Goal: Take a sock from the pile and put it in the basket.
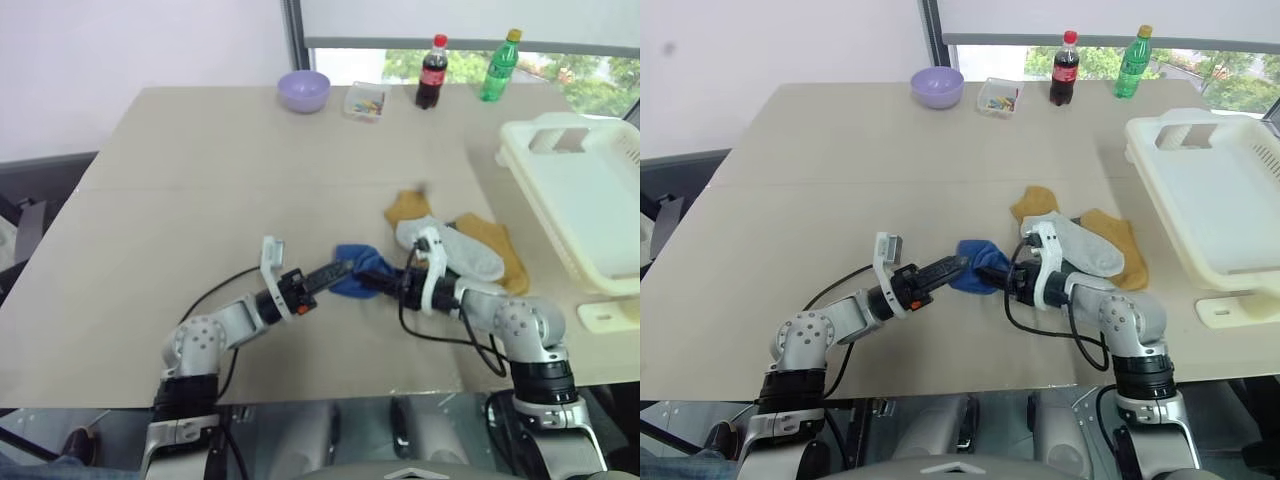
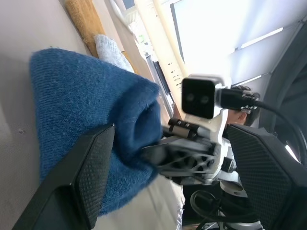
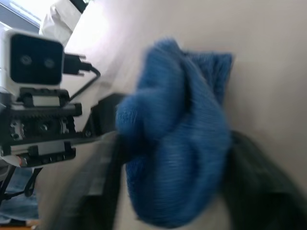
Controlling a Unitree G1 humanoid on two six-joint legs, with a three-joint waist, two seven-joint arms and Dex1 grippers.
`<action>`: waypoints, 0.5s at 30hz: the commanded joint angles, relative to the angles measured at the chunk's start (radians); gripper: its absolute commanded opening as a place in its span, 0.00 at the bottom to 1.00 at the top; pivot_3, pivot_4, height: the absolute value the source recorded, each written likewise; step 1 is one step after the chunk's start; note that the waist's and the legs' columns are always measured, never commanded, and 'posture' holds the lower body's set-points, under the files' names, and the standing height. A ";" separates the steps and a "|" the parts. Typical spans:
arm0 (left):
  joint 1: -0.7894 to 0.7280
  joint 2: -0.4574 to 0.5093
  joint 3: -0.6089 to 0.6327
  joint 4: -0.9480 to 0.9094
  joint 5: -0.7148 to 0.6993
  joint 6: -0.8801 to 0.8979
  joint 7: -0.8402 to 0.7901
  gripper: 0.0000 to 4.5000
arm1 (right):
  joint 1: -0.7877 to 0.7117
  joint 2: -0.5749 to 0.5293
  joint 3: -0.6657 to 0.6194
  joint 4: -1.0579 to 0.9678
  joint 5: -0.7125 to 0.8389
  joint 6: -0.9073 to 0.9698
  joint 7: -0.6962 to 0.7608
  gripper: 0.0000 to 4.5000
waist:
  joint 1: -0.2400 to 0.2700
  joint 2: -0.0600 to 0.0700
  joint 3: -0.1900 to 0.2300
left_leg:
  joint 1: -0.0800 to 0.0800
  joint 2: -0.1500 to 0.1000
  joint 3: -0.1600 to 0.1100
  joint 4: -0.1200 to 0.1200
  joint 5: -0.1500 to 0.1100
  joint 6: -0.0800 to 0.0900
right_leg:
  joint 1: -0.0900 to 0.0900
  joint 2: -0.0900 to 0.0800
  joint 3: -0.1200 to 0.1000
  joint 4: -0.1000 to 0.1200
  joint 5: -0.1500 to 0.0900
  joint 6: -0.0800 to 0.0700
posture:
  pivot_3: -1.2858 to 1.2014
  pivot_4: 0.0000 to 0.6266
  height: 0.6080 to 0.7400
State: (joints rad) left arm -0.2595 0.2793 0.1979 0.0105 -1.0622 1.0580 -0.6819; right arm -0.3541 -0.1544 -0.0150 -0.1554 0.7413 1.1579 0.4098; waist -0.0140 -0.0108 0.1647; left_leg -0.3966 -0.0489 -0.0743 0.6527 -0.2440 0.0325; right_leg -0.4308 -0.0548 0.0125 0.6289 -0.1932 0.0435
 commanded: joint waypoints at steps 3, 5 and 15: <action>0.014 -0.008 0.012 -0.034 -0.014 -0.018 -0.009 0.89 | -0.017 0.019 -0.003 -0.001 0.022 0.032 -0.014 0.01 | -0.002 -0.001 -0.001 | 0.001 0.000 0.000 0.000 0.000 0.000 | 0.000 0.000 0.000 0.000 0.000 0.000 | 0.52 0.24 0.96; 0.020 -0.008 0.011 -0.044 -0.012 -0.024 -0.007 0.89 | -0.022 0.023 -0.011 -0.002 0.024 0.031 -0.021 0.01 | -0.002 -0.001 -0.001 | 0.001 0.000 0.000 0.000 0.000 0.000 | 0.001 0.000 0.000 0.000 0.000 0.000 | 0.52 0.24 0.96; 0.103 0.128 -0.105 -0.146 0.335 -0.419 -0.156 0.89 | -0.083 0.032 -0.124 0.011 0.039 0.013 -0.094 0.01 | 0.003 0.000 0.000 | 0.000 0.001 0.002 0.000 0.000 0.000 | 0.000 0.000 0.001 0.000 -0.001 -0.006 | 0.52 0.24 0.96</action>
State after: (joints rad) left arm -0.1560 0.3916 0.1107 -0.0909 -0.7819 0.7199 -0.8047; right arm -0.4142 -0.1239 -0.1048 -0.1296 0.7580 1.1782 0.3225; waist -0.0107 -0.0109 0.1642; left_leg -0.3968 -0.0479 -0.0727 0.6528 -0.2439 0.0324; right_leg -0.4309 -0.0545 0.0131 0.6280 -0.1942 0.0379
